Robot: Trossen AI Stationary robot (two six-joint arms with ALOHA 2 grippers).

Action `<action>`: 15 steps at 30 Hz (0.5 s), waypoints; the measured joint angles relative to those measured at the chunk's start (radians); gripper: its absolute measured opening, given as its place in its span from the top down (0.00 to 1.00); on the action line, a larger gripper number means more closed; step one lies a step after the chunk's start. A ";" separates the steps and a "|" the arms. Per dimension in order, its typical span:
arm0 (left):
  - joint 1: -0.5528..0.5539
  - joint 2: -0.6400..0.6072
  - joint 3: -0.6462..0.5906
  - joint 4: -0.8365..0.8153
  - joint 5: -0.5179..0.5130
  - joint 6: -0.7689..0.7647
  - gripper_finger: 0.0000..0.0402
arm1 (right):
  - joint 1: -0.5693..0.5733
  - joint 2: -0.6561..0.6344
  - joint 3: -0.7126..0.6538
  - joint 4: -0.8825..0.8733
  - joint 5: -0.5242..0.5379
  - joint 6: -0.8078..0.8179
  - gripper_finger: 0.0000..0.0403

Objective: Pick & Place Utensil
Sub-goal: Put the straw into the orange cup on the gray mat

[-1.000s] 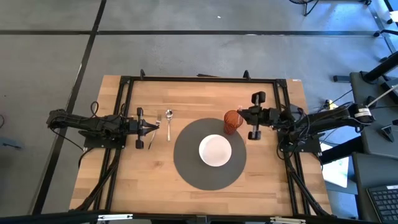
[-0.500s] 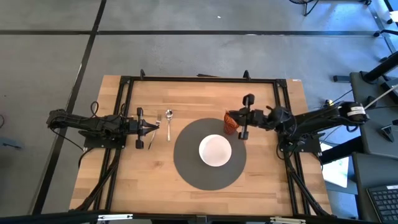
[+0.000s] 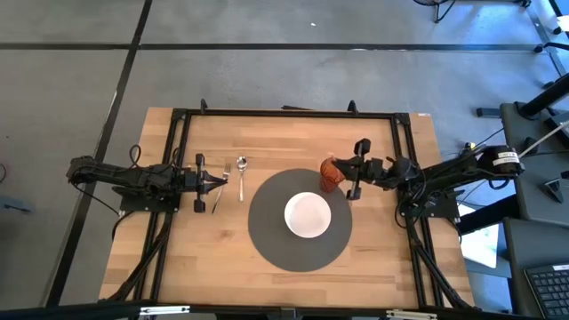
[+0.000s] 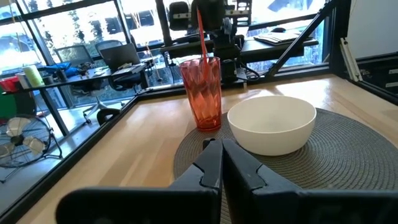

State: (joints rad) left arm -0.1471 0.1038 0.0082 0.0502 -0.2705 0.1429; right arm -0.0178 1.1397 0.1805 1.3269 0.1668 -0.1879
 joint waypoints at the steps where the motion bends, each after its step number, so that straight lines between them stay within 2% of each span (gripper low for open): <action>1: 0.000 0.000 0.000 0.000 -0.001 0.000 1.00 | 0.000 0.000 -0.008 -0.001 0.007 0.003 0.99; 7: 0.000 0.000 0.000 0.001 -0.011 0.001 0.99 | 0.000 0.009 -0.026 -0.031 0.025 0.013 0.99; 15: 0.000 0.000 0.000 0.001 -0.013 0.000 1.00 | 0.000 0.085 -0.026 -0.029 0.025 0.027 0.99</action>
State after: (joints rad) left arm -0.1467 0.1039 0.0082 0.0513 -0.2832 0.1432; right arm -0.0177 1.2249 0.1547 1.2974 0.1917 -0.1614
